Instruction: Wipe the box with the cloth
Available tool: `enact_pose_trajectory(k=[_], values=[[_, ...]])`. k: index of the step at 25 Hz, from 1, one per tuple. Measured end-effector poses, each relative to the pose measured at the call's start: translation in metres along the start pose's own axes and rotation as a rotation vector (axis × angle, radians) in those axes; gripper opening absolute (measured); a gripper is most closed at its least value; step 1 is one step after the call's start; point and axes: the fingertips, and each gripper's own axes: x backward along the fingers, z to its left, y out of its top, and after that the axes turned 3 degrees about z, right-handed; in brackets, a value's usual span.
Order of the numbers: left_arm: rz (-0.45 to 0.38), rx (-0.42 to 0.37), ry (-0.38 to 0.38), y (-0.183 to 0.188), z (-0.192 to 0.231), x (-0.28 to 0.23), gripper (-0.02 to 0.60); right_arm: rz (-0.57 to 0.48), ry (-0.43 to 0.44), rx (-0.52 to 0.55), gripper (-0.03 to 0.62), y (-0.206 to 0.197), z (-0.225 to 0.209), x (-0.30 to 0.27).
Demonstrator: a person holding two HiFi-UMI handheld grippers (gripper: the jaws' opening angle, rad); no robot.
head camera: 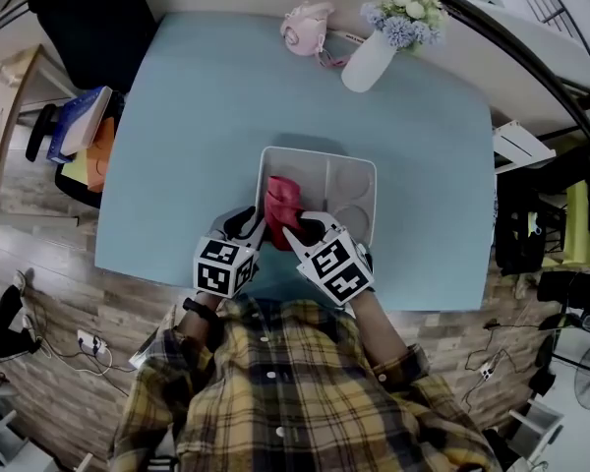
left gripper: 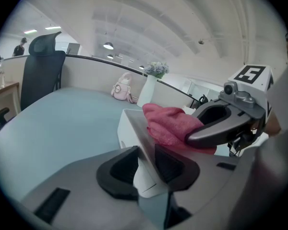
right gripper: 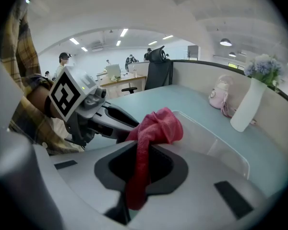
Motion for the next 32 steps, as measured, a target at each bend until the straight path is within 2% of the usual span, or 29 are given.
enact_pose_trajectory(k=[4, 11, 17, 25, 32], values=[[-0.002, -0.003, -0.005, -0.001, -0.001, 0.002, 0.109, 0.077, 0.001, 0.004, 0.046, -0.012, 0.005, -0.016], [-0.003, -0.001, -0.009, -0.001, 0.0, 0.0, 0.109, 0.121, 0.021, 0.059, 0.046, -0.015, 0.005, -0.02], [-0.002, -0.004, -0.009, 0.0, 0.0, 0.001, 0.109, 0.149, 0.0, 0.092, 0.046, -0.022, 0.003, -0.014], [-0.007, 0.005, -0.002, 0.0, 0.0, 0.001, 0.109, 0.185, -0.057, 0.052, 0.046, -0.054, -0.021, 0.013], [-0.009, 0.005, 0.007, 0.0, 0.0, 0.001, 0.109, 0.189, -0.095, 0.061, 0.046, -0.065, -0.028, 0.028]])
